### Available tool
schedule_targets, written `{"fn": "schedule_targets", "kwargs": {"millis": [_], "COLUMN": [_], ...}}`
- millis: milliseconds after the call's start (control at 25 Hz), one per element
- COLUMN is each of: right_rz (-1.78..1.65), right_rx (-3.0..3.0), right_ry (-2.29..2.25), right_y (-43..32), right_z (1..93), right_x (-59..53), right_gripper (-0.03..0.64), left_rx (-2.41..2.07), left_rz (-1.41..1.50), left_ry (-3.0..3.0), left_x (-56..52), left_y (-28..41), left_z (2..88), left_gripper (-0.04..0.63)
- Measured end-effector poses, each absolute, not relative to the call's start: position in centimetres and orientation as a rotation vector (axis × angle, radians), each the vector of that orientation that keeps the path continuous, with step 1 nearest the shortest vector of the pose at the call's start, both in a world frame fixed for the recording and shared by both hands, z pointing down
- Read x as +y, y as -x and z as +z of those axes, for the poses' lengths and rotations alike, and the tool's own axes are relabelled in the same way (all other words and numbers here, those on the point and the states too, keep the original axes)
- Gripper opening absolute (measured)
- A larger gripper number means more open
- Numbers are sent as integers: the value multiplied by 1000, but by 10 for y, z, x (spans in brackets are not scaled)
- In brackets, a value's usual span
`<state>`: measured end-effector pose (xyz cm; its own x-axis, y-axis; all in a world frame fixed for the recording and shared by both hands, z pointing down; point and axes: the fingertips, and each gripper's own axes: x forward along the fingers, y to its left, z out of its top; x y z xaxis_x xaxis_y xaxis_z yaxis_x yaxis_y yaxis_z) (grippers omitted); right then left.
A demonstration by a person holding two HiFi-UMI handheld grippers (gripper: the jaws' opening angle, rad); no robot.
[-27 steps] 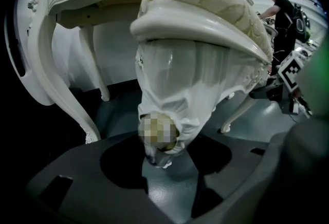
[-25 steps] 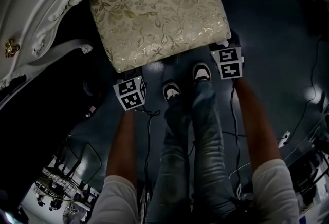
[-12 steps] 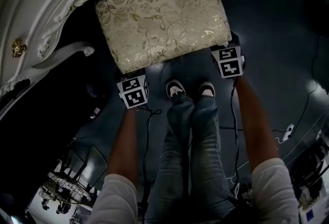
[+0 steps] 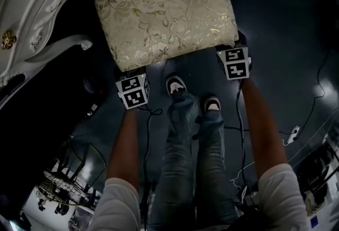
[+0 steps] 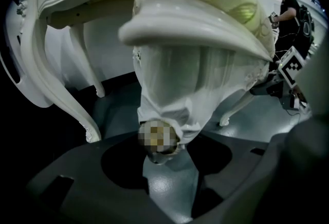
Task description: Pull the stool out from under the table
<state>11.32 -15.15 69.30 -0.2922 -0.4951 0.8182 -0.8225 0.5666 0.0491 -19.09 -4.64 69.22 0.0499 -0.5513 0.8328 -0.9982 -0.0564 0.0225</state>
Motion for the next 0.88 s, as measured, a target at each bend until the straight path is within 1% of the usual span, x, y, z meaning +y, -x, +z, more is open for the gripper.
{"fn": "schedule_targets", "kwargs": {"millis": [640,880], "right_rz": [497,482], "right_rx": [-1966,-1970], "right_ry": [-1008,-972], "right_y": [-114,-118], "right_z": [694,689], "right_x": [-156,-161], "right_gripper": [235,235], "left_rx": [-1593,-1608], "left_rz": [909,879], "left_ry": [-1617,-1584], "left_x": [-43,-37], "left_y": [187,179], "left_z": [693,690], "left_gripper": [239,239]}}
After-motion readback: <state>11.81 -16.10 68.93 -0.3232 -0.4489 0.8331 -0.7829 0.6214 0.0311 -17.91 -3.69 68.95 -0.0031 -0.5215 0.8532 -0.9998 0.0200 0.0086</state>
